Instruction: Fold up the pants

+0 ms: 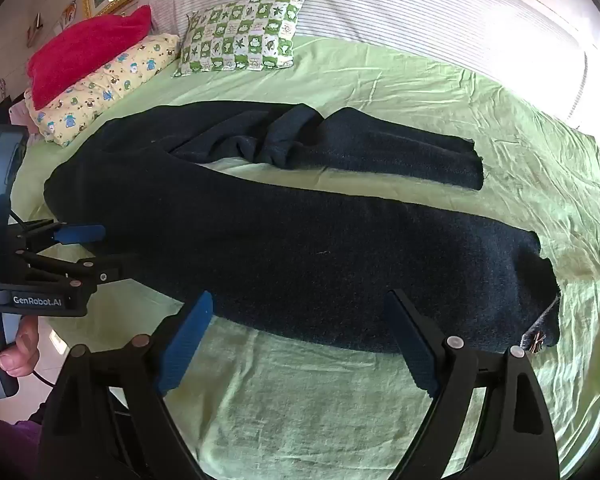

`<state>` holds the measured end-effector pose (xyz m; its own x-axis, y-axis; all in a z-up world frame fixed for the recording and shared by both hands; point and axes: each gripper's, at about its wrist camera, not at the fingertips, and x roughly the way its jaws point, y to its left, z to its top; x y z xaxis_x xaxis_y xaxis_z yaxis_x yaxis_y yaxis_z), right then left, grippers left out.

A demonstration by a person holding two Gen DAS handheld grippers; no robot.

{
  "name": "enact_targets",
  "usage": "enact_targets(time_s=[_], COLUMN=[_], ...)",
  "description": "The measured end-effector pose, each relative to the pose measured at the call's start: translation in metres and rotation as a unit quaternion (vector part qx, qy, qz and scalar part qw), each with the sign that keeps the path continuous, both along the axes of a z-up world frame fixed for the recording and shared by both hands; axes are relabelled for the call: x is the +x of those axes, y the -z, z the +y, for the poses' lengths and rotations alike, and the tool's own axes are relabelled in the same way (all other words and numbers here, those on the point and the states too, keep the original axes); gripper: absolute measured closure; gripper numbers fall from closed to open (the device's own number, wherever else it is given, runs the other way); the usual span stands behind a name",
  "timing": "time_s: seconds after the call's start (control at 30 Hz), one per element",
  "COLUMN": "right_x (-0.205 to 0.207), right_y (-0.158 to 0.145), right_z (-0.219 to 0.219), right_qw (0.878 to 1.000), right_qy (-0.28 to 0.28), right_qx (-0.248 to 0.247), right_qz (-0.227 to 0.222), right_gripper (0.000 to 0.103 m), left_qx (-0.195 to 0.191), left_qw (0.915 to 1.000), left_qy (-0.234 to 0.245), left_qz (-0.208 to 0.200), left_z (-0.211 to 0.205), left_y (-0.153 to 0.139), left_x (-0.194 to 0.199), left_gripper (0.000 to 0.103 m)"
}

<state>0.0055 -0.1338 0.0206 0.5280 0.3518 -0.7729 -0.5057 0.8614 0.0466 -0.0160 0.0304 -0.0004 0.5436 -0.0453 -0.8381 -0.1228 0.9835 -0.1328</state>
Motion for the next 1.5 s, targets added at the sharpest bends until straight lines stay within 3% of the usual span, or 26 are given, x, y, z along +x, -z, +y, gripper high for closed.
enact_targets(time_s=[1.13,1.5], right_x=[0.000,0.009], right_y=[0.001,-0.005], right_z=[-0.003,-0.010], right_qw=[1.000,1.000], right_qy=[0.001,0.000], right_qx=[0.004,0.011], right_qz=[-0.004,0.004], right_gripper=[0.015,0.015], left_qx=[-0.008,-0.028], left_qw=[0.9999,0.9987], left_qy=[0.007,0.043], left_qz=[0.007,0.009], left_z=[-0.002,-0.005], left_y=[0.005,0.000], left_x=[0.009,0.023], left_gripper=[0.016,0.016])
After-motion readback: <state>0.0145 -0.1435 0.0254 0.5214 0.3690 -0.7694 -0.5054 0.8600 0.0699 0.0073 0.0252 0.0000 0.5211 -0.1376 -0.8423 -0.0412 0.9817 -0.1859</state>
